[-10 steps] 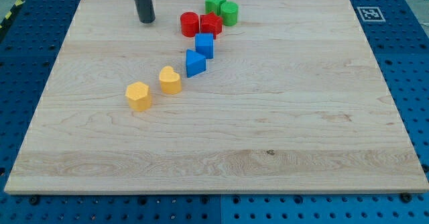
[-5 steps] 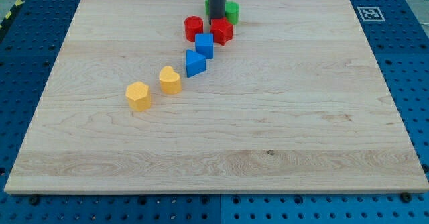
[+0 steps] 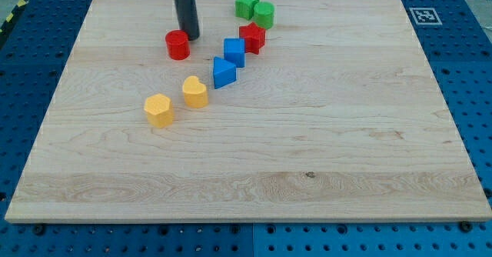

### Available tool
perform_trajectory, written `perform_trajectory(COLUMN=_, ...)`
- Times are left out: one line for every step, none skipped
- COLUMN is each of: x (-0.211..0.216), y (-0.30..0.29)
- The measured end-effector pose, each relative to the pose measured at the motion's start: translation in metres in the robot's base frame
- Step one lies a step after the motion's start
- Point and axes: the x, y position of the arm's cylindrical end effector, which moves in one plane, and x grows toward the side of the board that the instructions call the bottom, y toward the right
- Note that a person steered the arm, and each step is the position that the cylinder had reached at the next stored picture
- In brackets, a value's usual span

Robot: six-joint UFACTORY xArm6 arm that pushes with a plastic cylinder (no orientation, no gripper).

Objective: Push the red circle to the top left of the heart

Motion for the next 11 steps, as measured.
perform_trajectory(x=-0.003, y=-0.019)
perform_trajectory(x=-0.004, y=-0.032)
perform_trajectory(x=-0.004, y=-0.027)
perform_trajectory(x=-0.004, y=-0.008)
perform_trajectory(x=-0.001, y=-0.006)
perform_trajectory(x=0.0, y=-0.013)
perform_trajectory(x=0.0, y=-0.015)
perform_trajectory(x=0.008, y=-0.015)
perform_trajectory(x=0.025, y=-0.016)
perform_trajectory(x=0.041, y=-0.016)
perform_trajectory(x=0.042, y=-0.024)
